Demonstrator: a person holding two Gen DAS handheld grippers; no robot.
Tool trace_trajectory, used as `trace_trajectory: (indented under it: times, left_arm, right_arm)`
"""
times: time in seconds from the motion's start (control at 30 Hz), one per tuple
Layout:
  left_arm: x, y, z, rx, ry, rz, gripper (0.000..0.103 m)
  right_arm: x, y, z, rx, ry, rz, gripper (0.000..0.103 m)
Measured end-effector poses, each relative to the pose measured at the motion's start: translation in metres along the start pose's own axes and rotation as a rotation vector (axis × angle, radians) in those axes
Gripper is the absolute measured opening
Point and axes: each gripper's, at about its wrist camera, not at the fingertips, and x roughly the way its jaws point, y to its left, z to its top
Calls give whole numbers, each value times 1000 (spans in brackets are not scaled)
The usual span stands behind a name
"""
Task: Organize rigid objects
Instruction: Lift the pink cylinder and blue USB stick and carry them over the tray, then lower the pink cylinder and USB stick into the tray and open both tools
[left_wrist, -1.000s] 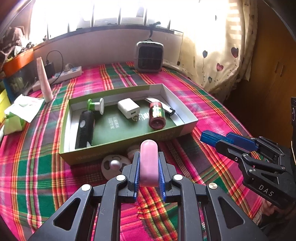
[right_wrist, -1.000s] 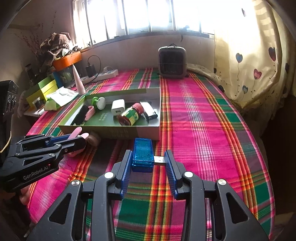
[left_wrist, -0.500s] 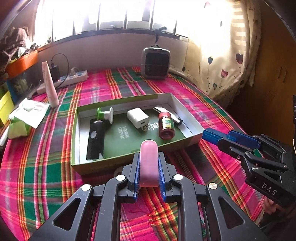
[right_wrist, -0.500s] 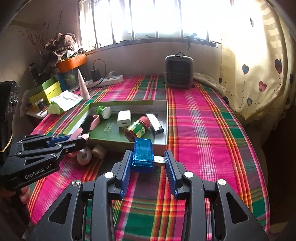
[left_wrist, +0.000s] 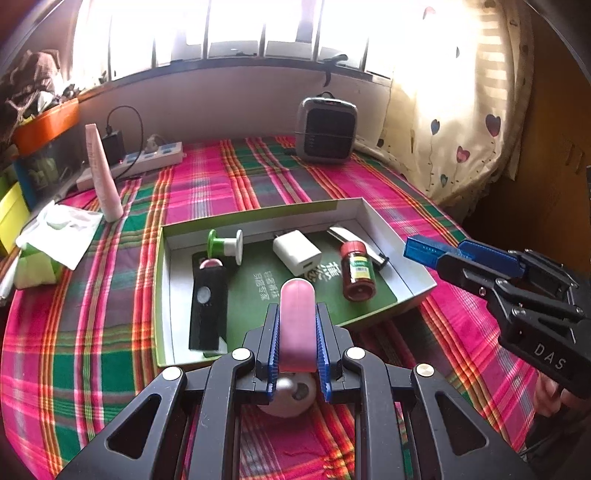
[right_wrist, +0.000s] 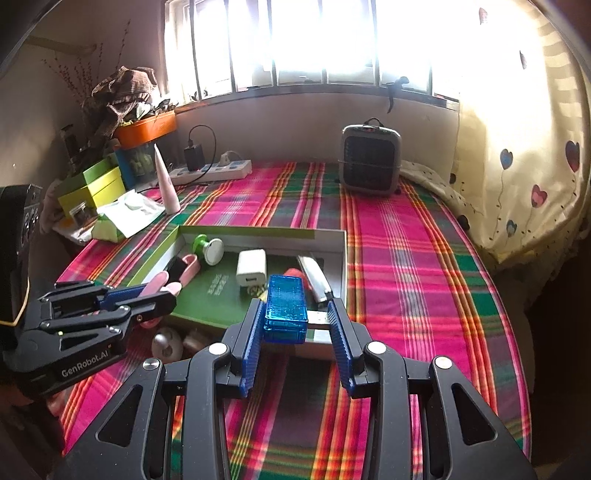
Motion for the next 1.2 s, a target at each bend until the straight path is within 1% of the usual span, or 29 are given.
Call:
trace_trajectory:
  times: [0.2,0.43,0.57,0.73,1.2]
  left_arm:
    - [12,7,6,-10,11,1,17]
    - [25,15,11,-19,25,4,17]
    - [33,17,14,-14,35,6,17]
    - [41,19,16,-18,44,2,17]
    - [61,28,20,-34,73,3,17]
  right_arm:
    - [16,1,13,-17,8,0,37]
    - [39,3,24,-25,38,-1,37]
    - [52,2,29,-18,60,14,37]
    - [66,3,35,-26,79,5,37]
    - [106,6,41,-66,145,-6,37]
